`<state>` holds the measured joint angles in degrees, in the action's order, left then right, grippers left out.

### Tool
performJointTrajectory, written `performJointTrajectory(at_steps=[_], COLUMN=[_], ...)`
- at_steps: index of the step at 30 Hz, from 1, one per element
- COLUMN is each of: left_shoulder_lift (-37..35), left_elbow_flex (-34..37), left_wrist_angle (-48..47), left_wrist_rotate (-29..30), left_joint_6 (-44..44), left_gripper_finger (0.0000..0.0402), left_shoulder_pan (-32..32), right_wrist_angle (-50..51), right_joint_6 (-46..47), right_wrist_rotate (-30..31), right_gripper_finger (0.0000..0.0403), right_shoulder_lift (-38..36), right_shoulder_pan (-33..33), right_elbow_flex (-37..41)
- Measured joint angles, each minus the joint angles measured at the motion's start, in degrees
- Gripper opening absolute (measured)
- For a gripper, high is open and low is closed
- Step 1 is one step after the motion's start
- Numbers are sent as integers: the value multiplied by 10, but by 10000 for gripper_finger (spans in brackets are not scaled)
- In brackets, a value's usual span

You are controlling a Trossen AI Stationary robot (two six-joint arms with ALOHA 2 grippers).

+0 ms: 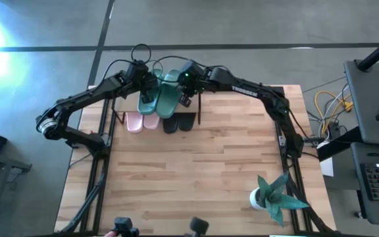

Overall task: Pick and place slides into the shelf
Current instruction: Put the green slide on the shelf

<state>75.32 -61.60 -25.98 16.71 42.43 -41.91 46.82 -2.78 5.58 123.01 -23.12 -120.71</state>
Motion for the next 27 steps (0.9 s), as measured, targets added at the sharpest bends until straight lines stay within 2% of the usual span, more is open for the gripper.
performJointTrajectory(at_steps=[8,12,17,23,27], left_shoulder_lift=[0,0,0,0,-3], left_elbow_flex=[0,0,0,0,0], left_wrist_angle=[0,0,0,-3,-19], left_wrist_rotate=[4,7,9,50,55], left_joint_6=[-1,-1,-45,-46,-47], left_gripper_finger=[0,0,0,0,0], left_shoulder_pan=[0,0,0,1,1], right_wrist_angle=[-1,-5,-8,-13,-15], right_joint_6=[-18,-20,-24,-34,-35], right_wrist_rotate=[-3,-23,-31,-54,-57], right_gripper_finger=[12,12,12,12,12], right_shoulder_lift=[9,9,9,9,9], right_shoulder_pan=[-13,-20,-26,-30,-29], right_elbow_flex=[-13,-12,-12,-12,-12])
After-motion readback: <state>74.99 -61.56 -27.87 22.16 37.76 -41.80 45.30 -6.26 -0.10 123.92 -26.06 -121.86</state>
